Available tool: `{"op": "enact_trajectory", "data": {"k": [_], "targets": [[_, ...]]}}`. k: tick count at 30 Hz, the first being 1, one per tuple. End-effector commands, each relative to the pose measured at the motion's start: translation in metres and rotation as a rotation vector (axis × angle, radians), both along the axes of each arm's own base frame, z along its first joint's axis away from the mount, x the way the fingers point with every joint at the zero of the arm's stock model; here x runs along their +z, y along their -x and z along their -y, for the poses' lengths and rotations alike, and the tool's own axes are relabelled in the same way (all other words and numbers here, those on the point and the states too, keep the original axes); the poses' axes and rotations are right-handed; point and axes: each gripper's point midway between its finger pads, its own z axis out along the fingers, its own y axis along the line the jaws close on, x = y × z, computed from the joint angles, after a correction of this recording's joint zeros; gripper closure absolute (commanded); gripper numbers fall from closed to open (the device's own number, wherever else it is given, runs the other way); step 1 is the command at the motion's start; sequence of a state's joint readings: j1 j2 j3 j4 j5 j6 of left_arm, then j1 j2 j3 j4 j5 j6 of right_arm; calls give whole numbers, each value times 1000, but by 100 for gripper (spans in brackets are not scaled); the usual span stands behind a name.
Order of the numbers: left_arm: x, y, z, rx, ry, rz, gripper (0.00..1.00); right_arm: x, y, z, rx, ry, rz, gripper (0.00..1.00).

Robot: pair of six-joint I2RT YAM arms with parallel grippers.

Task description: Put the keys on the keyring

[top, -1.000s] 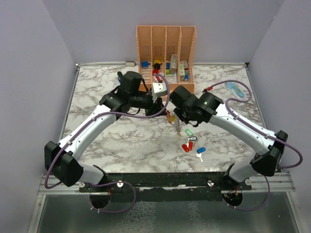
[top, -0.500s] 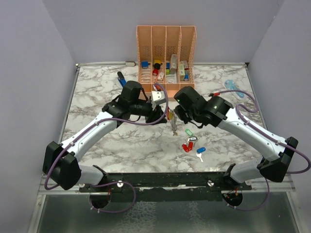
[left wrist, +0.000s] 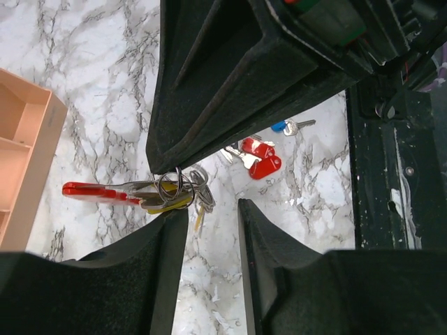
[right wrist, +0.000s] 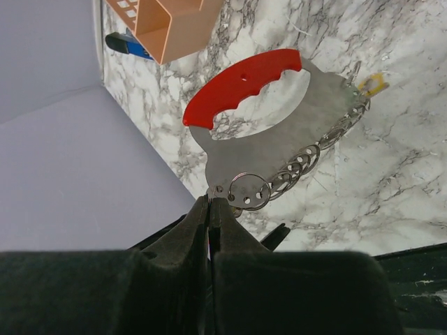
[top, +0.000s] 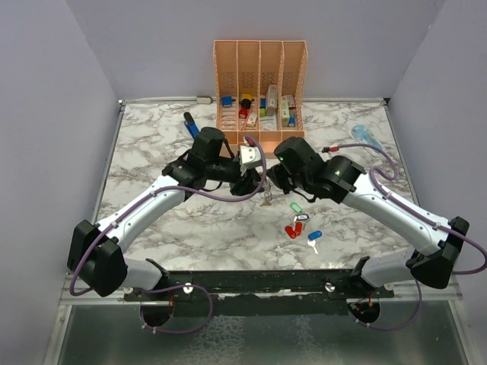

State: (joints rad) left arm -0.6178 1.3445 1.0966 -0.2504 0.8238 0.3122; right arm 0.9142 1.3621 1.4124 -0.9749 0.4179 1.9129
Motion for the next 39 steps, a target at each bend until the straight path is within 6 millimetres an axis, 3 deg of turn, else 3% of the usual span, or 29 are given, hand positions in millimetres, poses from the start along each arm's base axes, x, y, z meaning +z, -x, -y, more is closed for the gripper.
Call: {"op": "enact_trajectory", "data": {"k": [1, 7, 13, 22, 26, 35, 39], "targets": [[2, 2, 3, -51, 5, 58, 64, 21, -2, -8, 20, -84, 50, 99], [-4, -13, -3, 23, -34, 122, 68, 22, 0, -4, 13, -91, 60, 99], [10, -18, -8, 64, -41, 144, 76, 18, 0, 9, -33, -82, 66, 99], [46, -46, -16, 212, 0, 294, 70, 9, -1, 6, -43, -73, 40, 99], [52, -35, -11, 155, 32, 292, 66, 4, -3, 3, -54, -64, 16, 99], [43, 3, -6, -27, 55, 231, 66, -4, -9, -1, -65, -35, -11, 99], [42, 9, -9, -43, 51, 232, 73, -8, -8, 2, -91, -28, -27, 99]]}}
